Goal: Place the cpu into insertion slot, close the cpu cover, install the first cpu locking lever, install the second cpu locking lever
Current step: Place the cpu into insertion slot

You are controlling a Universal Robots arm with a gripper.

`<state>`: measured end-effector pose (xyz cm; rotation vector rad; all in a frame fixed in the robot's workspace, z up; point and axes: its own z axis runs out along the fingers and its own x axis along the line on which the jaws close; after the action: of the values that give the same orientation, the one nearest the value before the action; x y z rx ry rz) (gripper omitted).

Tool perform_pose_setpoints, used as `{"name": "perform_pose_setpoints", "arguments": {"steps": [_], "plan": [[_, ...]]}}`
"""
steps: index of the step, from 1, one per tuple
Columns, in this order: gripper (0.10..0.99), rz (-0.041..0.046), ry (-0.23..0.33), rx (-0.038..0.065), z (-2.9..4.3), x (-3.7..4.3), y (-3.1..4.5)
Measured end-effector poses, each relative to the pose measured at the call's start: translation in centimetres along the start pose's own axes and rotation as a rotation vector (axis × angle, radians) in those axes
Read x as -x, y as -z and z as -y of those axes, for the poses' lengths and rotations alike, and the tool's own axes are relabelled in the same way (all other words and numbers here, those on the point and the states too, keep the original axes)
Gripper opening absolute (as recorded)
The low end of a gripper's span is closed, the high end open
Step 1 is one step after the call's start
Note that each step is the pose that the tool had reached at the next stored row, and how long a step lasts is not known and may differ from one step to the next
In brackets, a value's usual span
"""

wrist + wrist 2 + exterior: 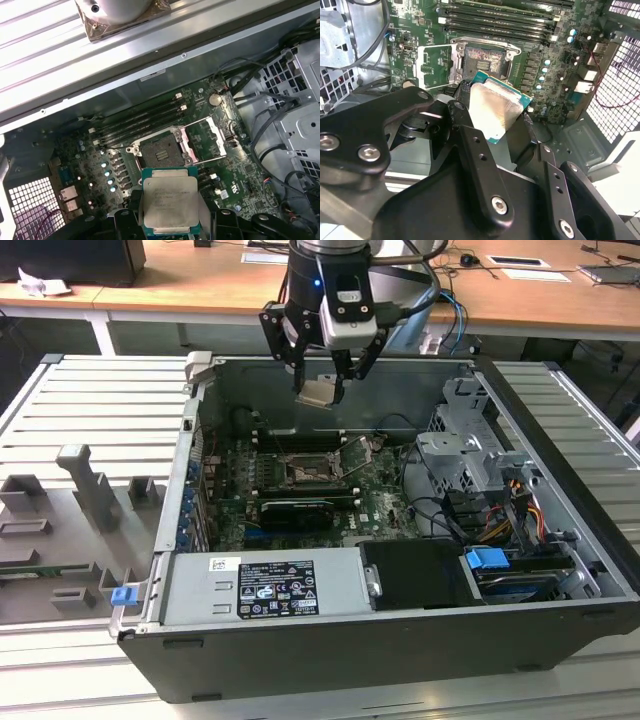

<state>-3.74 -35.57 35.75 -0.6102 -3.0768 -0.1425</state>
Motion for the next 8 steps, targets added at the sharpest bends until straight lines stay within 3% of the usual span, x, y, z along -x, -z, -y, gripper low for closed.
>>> {"name": "perform_pose_setpoints", "arguments": {"steps": [8], "plan": [[0.529, 0.0032, -0.036, 0.001, 0.0, 0.0, -0.06]]}}
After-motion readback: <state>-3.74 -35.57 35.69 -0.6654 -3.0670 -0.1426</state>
